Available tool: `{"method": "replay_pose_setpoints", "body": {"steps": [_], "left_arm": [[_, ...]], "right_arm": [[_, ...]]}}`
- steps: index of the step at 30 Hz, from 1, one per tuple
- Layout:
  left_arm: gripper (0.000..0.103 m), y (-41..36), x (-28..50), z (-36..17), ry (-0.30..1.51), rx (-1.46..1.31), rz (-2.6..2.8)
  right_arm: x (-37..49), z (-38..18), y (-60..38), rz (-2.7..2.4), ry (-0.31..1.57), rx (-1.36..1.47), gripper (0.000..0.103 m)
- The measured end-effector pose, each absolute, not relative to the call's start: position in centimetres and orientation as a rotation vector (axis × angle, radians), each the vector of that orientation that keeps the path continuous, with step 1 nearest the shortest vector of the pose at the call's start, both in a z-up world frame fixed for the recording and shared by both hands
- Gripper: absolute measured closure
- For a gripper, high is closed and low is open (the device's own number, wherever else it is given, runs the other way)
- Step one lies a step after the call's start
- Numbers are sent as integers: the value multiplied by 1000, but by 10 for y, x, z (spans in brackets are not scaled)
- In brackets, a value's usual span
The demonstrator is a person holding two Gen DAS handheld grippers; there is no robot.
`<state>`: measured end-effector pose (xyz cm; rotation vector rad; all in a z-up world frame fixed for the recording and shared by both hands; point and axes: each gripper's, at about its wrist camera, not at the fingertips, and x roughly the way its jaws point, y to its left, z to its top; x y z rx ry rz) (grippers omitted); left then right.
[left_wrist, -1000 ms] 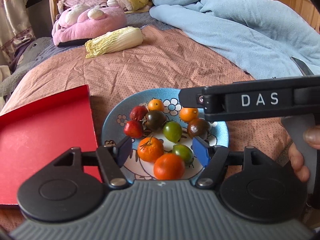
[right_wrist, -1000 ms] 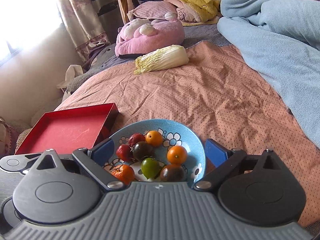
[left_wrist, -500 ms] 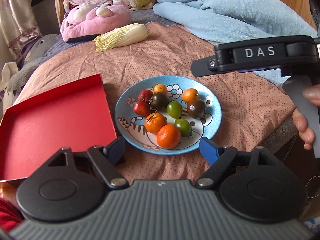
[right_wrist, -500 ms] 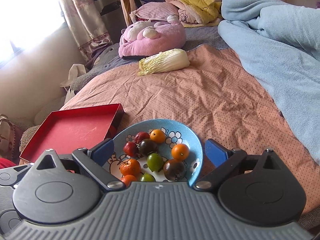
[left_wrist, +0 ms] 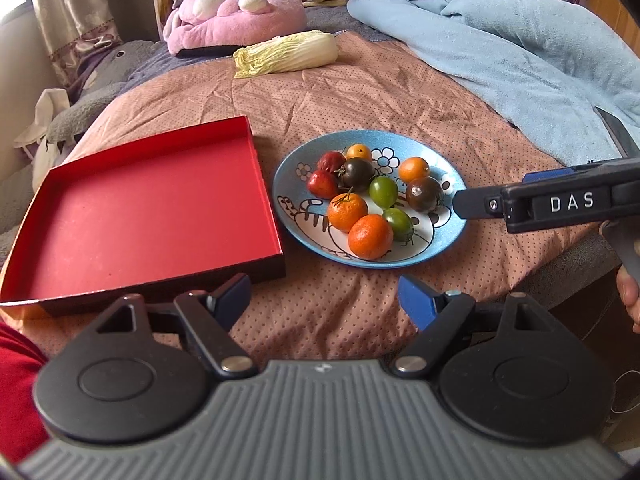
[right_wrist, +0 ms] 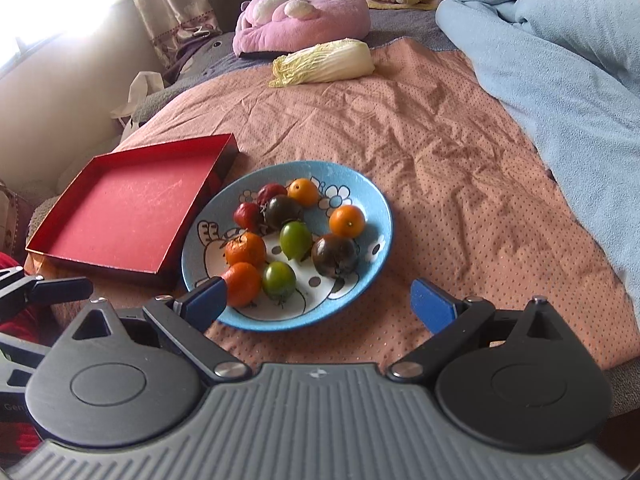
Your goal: Organize fruits
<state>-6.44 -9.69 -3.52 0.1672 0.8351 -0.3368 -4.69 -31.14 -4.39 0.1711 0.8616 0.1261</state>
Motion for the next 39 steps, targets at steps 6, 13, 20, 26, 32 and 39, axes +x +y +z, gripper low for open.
{"method": "replay_pose_setpoints", "body": {"steps": [6, 13, 20, 26, 32, 39], "left_arm": [[20, -91, -66, -36, 844, 140, -316], [20, -86, -63, -39, 859, 120, -281], [20, -81, -59, -41, 872, 103, -258], [20, -82, -59, -42, 876, 109, -256], [20, -82, -58, -43, 881, 110, -254], [20, -84, -58, -44, 883, 119, -253]], "right_arm": [[-53, -55, -299, 151, 916, 93, 3], [-56, -62, -284, 205, 955, 30, 3], [-55, -70, -273, 236, 994, -8, 3], [-55, -75, -271, 252, 1017, -14, 3], [-55, -78, -270, 258, 1023, -12, 3], [-56, -79, -270, 262, 1025, -11, 3]]}}
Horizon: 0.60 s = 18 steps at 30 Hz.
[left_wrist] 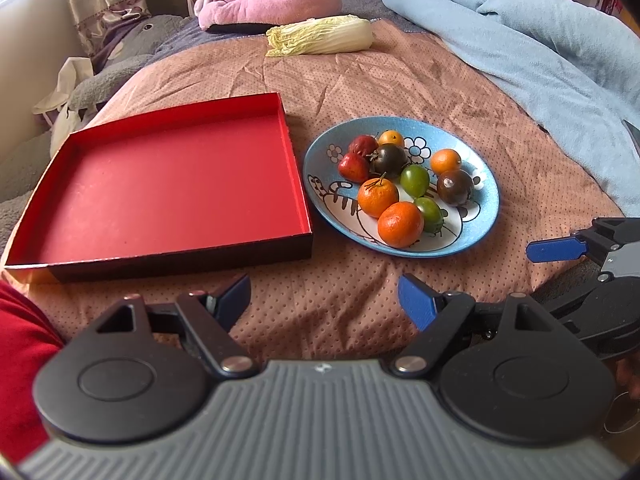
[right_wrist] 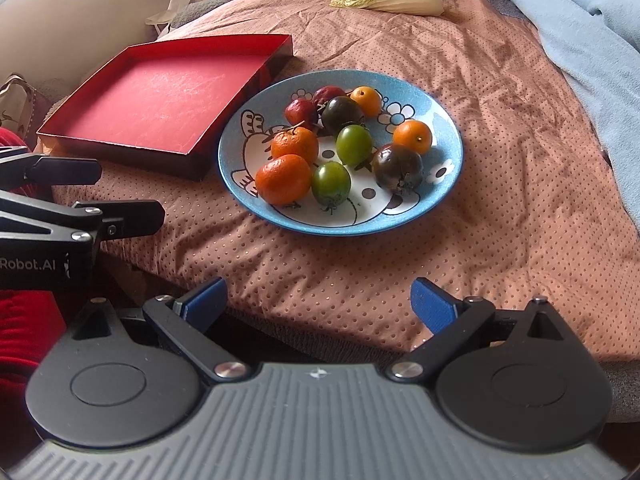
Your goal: Organize fruits
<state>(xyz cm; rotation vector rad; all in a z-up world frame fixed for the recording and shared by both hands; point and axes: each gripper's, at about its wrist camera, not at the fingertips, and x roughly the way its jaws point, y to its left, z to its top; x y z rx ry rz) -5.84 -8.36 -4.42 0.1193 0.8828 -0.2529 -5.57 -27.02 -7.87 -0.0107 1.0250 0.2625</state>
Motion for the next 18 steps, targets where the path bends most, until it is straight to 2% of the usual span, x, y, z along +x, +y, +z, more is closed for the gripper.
{"method": "replay_pose_setpoints", "body": {"steps": [18], "left_arm": [[20, -85, -60, -46, 878, 132, -253]], "right_arm": [[-59, -81, -271, 268, 1030, -7, 3]]}}
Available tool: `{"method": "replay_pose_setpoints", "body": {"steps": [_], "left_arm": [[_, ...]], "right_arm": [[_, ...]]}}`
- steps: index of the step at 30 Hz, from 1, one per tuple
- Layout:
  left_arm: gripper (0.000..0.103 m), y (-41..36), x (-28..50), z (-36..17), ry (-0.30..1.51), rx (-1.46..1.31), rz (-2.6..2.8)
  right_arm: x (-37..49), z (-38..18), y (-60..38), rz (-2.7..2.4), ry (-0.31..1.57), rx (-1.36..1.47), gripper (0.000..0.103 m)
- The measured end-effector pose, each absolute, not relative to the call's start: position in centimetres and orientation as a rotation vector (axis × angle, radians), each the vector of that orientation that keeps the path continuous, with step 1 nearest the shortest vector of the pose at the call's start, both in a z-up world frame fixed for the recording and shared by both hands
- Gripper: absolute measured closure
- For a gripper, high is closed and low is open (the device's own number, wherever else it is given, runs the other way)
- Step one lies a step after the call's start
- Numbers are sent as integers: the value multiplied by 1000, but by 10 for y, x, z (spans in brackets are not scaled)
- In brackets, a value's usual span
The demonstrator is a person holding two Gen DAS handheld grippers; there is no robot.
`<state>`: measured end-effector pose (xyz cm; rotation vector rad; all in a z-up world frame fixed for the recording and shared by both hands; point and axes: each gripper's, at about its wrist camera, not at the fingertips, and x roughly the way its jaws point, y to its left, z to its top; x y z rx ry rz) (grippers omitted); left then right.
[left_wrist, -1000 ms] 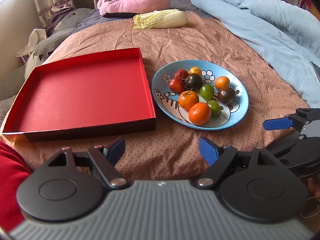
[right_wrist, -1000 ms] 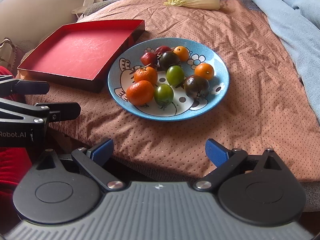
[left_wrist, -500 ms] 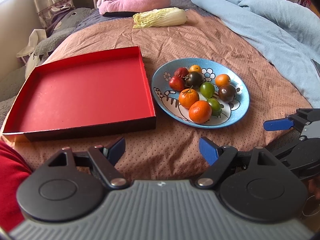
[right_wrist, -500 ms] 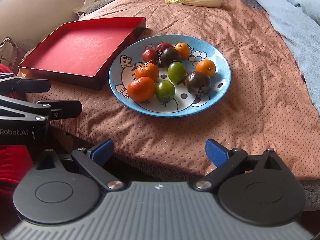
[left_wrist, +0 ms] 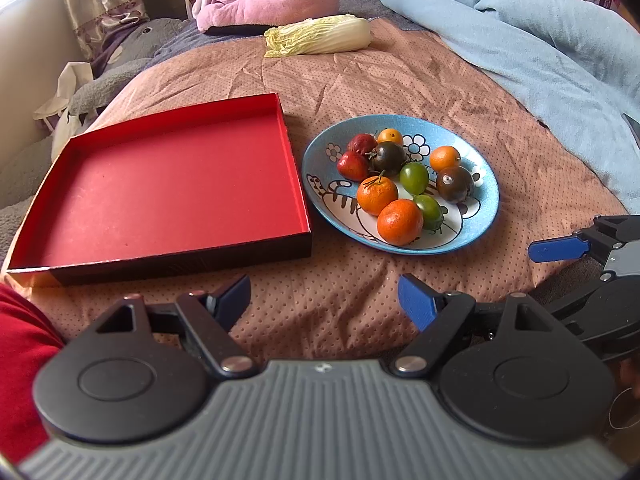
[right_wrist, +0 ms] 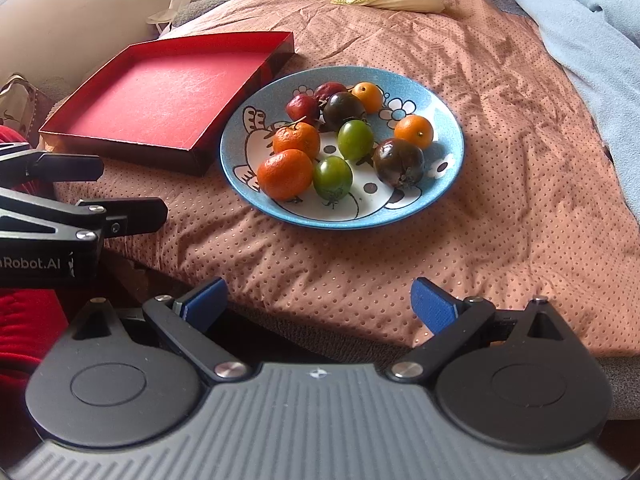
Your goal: Organize fruits
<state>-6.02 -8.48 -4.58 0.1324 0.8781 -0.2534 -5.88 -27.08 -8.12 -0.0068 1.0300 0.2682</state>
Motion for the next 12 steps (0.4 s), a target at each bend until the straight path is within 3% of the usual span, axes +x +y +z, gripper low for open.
{"method": "replay_pose_setpoints", "body": {"steps": [12], "left_arm": [[24, -84, -62, -44, 863, 132, -254]], "right_arm": [[-59, -81, -269, 270, 1033, -8, 3]]}}
